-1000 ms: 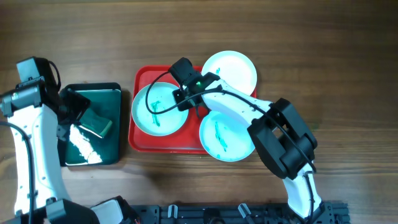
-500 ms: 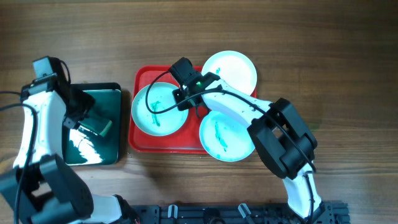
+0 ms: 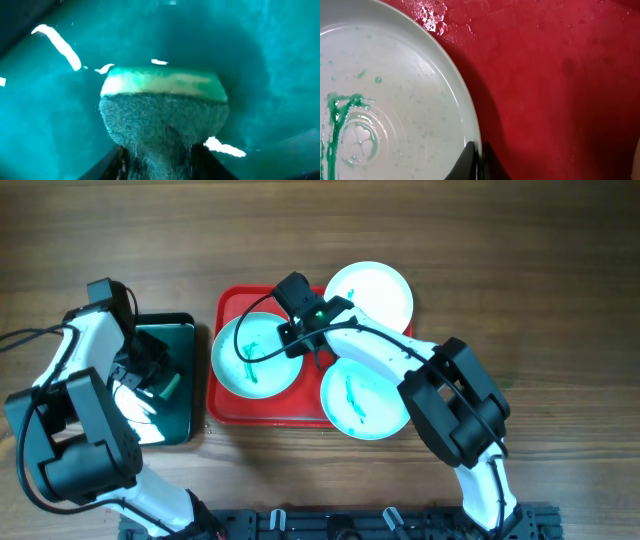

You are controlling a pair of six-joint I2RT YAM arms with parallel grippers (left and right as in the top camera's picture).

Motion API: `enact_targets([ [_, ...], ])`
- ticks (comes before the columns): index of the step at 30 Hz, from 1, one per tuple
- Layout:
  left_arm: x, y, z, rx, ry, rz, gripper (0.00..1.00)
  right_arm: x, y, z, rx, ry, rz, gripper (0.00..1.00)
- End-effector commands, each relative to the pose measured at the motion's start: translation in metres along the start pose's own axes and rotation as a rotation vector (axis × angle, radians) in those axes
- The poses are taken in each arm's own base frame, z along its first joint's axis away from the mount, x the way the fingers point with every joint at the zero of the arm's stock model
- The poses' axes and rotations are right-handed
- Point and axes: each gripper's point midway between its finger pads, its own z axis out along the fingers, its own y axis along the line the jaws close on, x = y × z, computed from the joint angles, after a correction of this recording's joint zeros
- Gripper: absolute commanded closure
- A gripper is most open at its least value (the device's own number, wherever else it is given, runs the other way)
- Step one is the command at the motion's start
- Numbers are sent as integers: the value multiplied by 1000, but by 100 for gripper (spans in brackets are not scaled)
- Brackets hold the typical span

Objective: Clean dirty plates on tray and stack at the side
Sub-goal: 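Grasp the green sponge in the basin with the left gripper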

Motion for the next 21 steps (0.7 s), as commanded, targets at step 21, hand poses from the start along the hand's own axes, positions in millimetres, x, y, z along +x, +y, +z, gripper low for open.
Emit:
enact_targets([
  [21,-9,-56,-101,333,-81,410,96,13,1,-10,-390,169,93,96],
])
